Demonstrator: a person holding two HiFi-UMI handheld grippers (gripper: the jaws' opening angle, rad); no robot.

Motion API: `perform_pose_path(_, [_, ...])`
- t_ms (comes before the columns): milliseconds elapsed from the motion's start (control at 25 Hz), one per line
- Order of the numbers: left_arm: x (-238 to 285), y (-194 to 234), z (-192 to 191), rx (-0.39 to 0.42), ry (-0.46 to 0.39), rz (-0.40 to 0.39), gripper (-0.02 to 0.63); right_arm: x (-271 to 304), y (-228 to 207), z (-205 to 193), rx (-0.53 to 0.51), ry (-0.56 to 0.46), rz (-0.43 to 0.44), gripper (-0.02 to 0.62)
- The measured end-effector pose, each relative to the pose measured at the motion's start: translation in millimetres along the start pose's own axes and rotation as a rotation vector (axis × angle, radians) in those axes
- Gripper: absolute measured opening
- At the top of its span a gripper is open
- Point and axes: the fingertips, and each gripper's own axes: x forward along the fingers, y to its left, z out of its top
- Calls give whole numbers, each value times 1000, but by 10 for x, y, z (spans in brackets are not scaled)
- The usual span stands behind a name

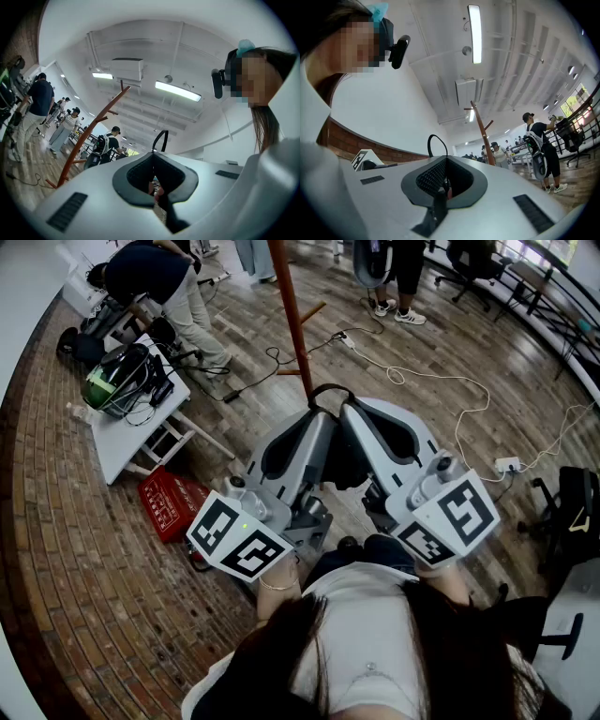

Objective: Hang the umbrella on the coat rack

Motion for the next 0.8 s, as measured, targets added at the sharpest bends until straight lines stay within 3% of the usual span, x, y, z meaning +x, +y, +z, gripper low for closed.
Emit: perform_pose_path(800, [239,352,93,-1,-22,6,12,345,-276,-11,9,-29,0,34])
